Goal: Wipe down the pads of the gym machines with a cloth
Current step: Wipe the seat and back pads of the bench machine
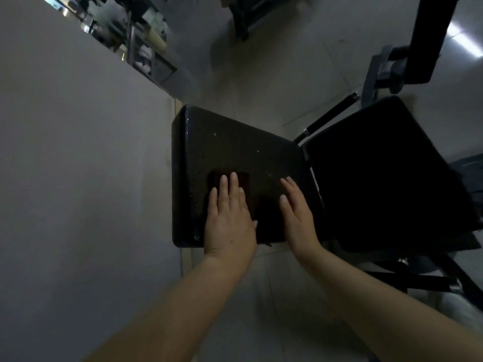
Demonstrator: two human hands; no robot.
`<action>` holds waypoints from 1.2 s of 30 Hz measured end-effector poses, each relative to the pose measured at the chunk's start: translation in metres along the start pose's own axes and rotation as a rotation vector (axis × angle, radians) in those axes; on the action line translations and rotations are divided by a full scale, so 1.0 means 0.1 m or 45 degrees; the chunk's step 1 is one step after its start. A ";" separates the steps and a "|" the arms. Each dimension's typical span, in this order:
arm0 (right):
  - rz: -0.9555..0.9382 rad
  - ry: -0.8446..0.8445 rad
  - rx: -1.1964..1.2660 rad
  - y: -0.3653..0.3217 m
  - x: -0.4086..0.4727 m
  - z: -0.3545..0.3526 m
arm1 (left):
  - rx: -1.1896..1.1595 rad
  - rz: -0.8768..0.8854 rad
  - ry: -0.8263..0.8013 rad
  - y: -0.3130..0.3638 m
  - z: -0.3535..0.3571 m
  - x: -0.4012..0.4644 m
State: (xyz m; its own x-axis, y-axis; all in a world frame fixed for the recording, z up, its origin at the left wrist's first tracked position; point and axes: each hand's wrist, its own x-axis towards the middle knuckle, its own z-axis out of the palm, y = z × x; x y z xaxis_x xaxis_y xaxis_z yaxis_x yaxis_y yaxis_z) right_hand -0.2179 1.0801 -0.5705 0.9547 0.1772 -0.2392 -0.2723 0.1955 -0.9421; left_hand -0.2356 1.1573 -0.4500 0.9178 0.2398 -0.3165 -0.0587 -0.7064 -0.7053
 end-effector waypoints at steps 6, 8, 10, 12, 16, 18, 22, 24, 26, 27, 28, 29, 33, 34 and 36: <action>-0.003 -0.069 -0.448 0.40 0.30 -0.20 | 0.096 -0.031 -0.034 -0.03 -0.09 -0.07; 0.024 -0.086 -0.446 0.48 0.39 -0.27 | 0.064 -0.081 -0.078 0.02 -0.11 0.01; 0.018 -0.086 -0.453 0.53 0.45 -0.31 | 0.000 -0.137 -0.079 0.06 -0.10 0.07; 0.004 -0.098 -0.481 0.59 0.49 -0.34 | -0.045 -0.180 -0.032 0.08 -0.08 0.07; -0.051 -0.170 -0.533 0.68 0.50 -0.31 | 0.014 -0.187 0.113 0.11 0.01 0.01; -0.043 -0.216 -0.568 0.72 0.51 -0.30 | 0.039 -0.193 0.179 0.10 0.05 0.02; -0.070 -0.279 -0.564 0.79 0.51 -0.26 | 0.062 -0.198 0.246 0.08 0.15 0.05; -0.110 -0.268 -0.545 0.85 0.49 -0.28 | 0.023 -0.224 0.296 0.06 0.18 0.02; -0.114 -0.229 -0.537 0.93 0.49 -0.30 | -0.034 -0.253 0.324 0.04 0.19 -0.01; -0.100 -0.218 -0.541 0.97 0.49 -0.30 | -0.048 -0.263 0.319 0.03 0.19 -0.02; -0.088 -0.212 -0.550 1.00 0.49 -0.30 | -0.053 -0.269 0.306 0.02 0.18 -0.01; -0.083 -0.207 -0.560 1.02 0.49 -0.29 | -0.056 -0.278 0.291 0.01 0.16 0.02; -0.111 -0.194 -0.584 1.07 0.48 -0.25 | -0.059 -0.371 0.207 -0.09 0.07 0.27; -0.119 -0.188 -0.583 1.08 0.49 -0.26 | -0.062 -0.395 0.192 -0.14 0.03 0.35; -0.126 -0.183 -0.582 1.10 0.50 -0.26 | -0.088 -0.439 0.159 -0.22 -0.06 0.54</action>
State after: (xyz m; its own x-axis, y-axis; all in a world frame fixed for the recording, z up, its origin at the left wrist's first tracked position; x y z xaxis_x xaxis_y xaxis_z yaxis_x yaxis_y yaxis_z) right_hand -0.1973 1.0853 -0.6918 0.9382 0.3170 -0.1387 -0.0696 -0.2198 -0.9731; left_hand -0.1825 1.1819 -0.4477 0.9201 0.3914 0.0147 0.2847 -0.6425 -0.7114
